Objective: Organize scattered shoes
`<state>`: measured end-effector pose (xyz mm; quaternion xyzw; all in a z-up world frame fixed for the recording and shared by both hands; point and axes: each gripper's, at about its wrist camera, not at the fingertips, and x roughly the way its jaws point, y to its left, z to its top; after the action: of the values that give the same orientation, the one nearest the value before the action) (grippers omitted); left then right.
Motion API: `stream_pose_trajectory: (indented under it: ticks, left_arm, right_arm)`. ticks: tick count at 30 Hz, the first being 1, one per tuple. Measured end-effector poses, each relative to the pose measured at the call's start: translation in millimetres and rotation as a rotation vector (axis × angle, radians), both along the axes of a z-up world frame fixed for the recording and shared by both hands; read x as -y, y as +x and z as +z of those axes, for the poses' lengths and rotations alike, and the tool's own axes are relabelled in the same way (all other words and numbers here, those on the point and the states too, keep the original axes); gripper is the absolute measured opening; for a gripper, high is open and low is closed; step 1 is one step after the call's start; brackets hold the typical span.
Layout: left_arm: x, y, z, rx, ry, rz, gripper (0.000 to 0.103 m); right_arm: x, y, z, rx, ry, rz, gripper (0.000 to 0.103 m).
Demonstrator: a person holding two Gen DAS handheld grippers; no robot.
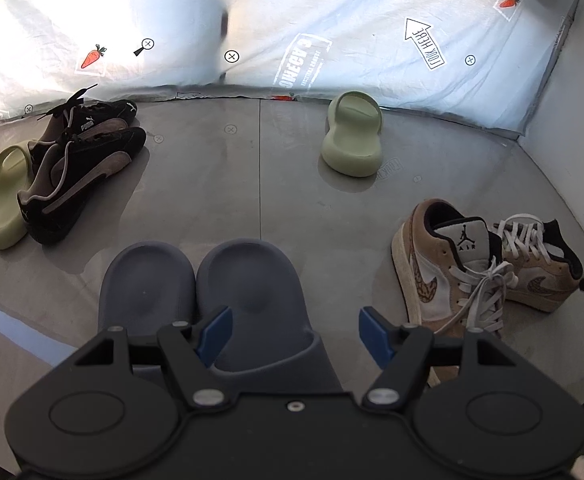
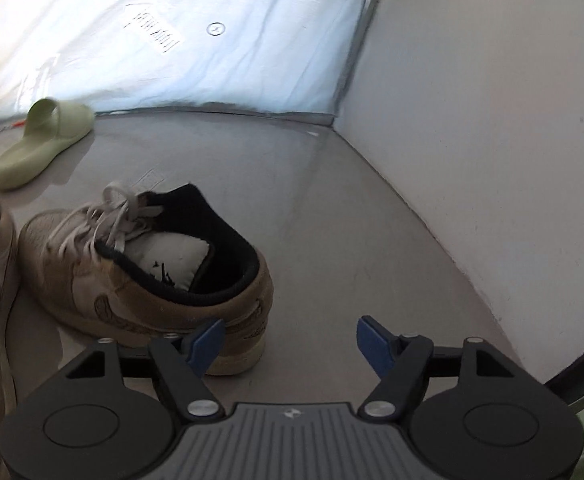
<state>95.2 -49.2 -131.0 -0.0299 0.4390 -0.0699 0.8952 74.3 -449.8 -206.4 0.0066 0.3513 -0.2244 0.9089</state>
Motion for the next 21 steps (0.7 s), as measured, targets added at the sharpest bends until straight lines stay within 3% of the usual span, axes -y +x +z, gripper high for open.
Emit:
stream_pose_trajectory:
  ticks: [2,6,7,9,12,15,18,21]
  left_arm:
    - [2,-2,1,0.009,0.011,-0.001,0.071]
    - [-3,-2,2,0.007,0.010,0.033,0.071]
    - [-4,-1,2,0.008,0.008,0.042,0.071]
    - [-7,0,3,0.010,0.007,0.053,0.071]
    - [-8,1,4,0.011,0.017,0.059,0.071]
    - [-9,3,5,0.013,0.026,0.067,0.071]
    - [-10,5,5,0.009,0.027,0.075,0.071]
    - [-8,6,4,-0.001,0.030,0.068,0.071]
  right_arm:
    - [-6,0,12,0.047,0.089,-0.010,0.071]
    - [-25,8,4,0.021,0.304,0.031,0.067]
    - [-25,12,-1,0.019,0.349,0.034,0.050]
    - [-22,23,-9,-0.006,0.407,0.007,0.028]
    - [-12,33,-16,-0.020,0.473,-0.034,0.023]
    - [1,39,-18,-0.025,0.477,-0.040,0.024]
    - [14,51,-17,-0.033,0.410,-0.057,0.024]
    - [40,64,-17,-0.011,0.332,-0.164,0.023]
